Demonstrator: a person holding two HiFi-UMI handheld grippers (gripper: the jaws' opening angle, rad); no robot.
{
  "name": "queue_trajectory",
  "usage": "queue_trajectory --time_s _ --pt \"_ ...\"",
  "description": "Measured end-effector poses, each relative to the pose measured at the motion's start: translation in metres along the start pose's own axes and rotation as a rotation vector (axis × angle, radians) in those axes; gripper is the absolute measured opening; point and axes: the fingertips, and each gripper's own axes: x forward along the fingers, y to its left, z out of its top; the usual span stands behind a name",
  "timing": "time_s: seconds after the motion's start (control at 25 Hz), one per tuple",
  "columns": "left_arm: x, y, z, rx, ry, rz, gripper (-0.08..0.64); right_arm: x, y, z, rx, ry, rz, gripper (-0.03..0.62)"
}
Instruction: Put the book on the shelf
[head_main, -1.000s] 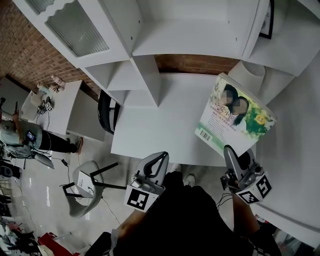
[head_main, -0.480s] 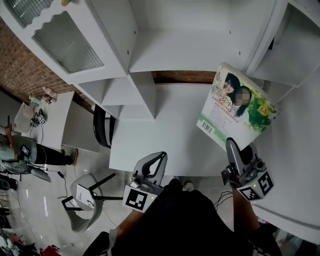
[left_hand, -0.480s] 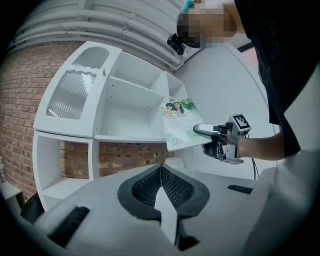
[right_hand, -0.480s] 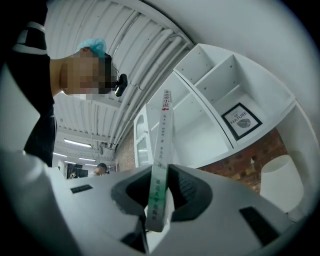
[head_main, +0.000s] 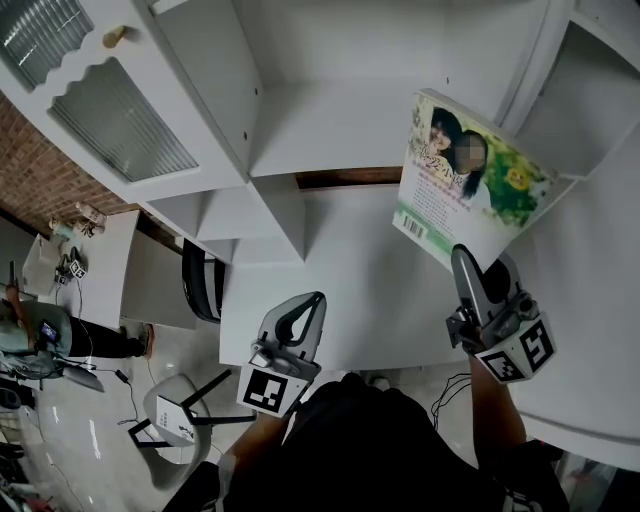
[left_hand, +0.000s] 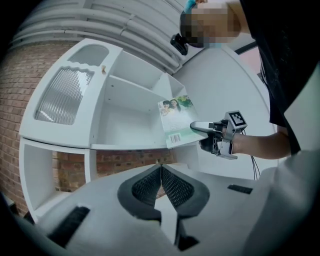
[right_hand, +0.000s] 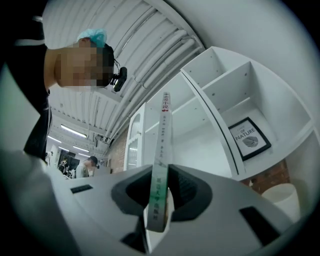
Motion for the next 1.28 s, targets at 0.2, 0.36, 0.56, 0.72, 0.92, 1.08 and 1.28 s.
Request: queue_trajectory --time_s 0.2,0.36,0.56,0.72,0.92,1.08,1.28 --pt "0.026 0.012 0.018 0.032 -0.008 -0.046 0.018 0.016 -0.009 0.004 -0.001 -0.022 -0.021 0.074" --pt "0.042 0.021 0.032 0.037 -0.027 -0.06 0.018 0.028 -0.015 0.009 -0.012 -0.039 -0.026 0.074" --pt "0.059 0.021 0.045 0.038 -0.043 -0.102 0.018 0.039 -0.023 0.019 -0.026 -0.061 -0.04 0.074" --pt "0.068 0.023 0.055 0.057 -0.065 -0.113 0.018 0.046 -0.032 0.024 -0.025 -0.068 -0.064 0.074" --pt "0.07 0.022 0.059 0.067 -0.08 -0.117 0.018 0.053 -0.042 0.032 -0.017 -0.093 -0.086 0.074" --pt "0.069 0.022 0.058 0.056 -0.079 -0.12 0.018 0.06 -0.052 0.038 -0.031 -0.107 -0.11 0.074" --pt "0.071 0.025 0.055 0.054 -0.078 -0.119 0.018 0.075 -0.07 0.04 -0.119 -0.101 -0.181 0.074"
